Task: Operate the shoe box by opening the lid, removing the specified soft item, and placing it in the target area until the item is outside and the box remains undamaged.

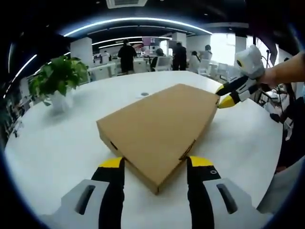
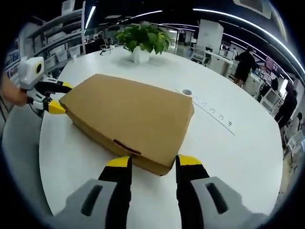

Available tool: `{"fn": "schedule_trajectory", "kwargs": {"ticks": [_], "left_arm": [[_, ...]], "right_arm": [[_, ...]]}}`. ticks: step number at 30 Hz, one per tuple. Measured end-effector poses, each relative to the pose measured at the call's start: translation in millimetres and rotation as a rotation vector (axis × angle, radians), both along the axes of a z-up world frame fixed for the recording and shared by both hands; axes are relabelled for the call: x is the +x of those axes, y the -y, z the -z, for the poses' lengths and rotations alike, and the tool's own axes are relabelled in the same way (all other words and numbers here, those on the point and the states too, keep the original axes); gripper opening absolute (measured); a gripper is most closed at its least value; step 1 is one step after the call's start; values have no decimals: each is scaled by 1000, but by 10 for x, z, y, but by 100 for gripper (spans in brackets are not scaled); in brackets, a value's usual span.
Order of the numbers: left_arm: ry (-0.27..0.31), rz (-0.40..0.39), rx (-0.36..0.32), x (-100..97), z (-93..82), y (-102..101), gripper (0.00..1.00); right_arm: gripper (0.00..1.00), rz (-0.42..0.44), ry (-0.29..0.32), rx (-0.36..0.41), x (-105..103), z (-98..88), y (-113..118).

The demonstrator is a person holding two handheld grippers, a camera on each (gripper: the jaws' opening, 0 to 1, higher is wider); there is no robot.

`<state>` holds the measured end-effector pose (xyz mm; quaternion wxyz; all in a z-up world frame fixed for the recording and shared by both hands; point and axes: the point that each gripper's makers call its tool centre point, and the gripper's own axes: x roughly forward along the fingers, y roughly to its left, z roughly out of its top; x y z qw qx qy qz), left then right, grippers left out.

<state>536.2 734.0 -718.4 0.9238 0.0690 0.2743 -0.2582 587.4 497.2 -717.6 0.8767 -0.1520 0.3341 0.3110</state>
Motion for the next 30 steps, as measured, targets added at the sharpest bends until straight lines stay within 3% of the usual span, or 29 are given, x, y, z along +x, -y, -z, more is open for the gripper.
{"fn": "schedule_trajectory", "kwargs": {"ticks": [6,30], "left_arm": [[-5,-6,-16,5,5,-73,49],[-48,93,-15,83,5,-348,47]], "right_arm": [[32,43,-22,31,-68,5,-57],[31,159,-29,138,-349,-24,-305]]}}
